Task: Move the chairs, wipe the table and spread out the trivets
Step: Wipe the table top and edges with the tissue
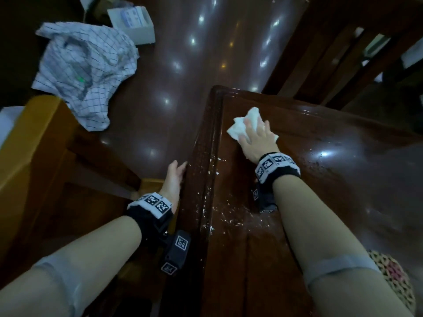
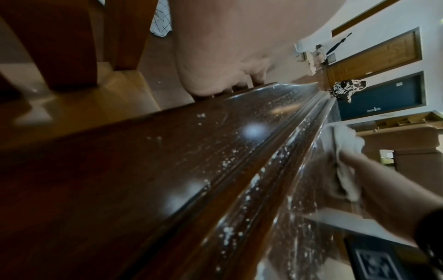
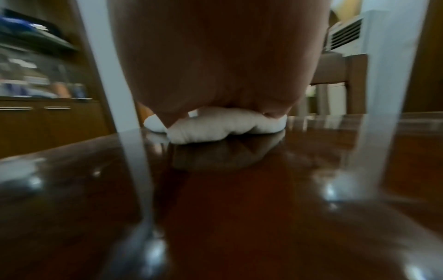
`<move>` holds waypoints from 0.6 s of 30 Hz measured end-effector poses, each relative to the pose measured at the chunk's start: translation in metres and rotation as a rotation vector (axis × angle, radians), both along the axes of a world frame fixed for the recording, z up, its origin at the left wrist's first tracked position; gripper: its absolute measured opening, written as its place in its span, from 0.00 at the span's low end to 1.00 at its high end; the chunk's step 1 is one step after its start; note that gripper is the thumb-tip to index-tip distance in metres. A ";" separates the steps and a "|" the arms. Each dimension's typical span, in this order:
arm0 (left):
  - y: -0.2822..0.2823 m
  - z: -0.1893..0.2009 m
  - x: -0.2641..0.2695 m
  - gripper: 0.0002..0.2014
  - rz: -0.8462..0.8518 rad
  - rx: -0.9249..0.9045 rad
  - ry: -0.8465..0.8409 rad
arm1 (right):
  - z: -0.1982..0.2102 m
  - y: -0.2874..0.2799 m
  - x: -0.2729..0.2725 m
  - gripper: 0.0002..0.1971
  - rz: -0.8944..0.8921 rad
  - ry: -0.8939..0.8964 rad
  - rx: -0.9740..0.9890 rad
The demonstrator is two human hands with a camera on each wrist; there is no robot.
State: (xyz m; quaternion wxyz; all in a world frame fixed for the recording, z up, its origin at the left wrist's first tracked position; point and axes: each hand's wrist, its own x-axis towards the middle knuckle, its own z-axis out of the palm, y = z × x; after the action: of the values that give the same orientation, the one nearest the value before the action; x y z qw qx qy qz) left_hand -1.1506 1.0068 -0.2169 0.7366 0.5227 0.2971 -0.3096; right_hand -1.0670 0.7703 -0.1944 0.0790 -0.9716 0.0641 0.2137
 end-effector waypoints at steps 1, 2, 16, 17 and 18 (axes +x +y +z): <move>0.001 -0.001 -0.002 0.30 0.004 0.009 0.002 | 0.000 0.014 0.004 0.43 0.035 -0.018 -0.001; 0.002 0.002 -0.003 0.30 0.002 0.018 -0.001 | 0.008 0.027 0.002 0.37 0.063 -0.021 0.002; 0.022 -0.002 -0.030 0.23 -0.281 0.268 -0.227 | 0.035 0.075 -0.110 0.24 0.281 0.001 0.098; 0.025 -0.002 -0.033 0.23 -0.288 0.290 -0.226 | 0.037 0.078 -0.127 0.24 0.287 0.014 0.087; 0.026 -0.002 -0.035 0.23 -0.291 0.312 -0.224 | 0.037 0.081 -0.144 0.24 0.293 0.019 0.081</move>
State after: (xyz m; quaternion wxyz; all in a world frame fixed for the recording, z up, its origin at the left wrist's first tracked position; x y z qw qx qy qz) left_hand -1.1860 1.0326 -0.2184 0.6229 0.6986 0.1793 -0.3029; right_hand -1.2109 0.8508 -0.1575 0.0857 -0.9644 -0.0862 0.2347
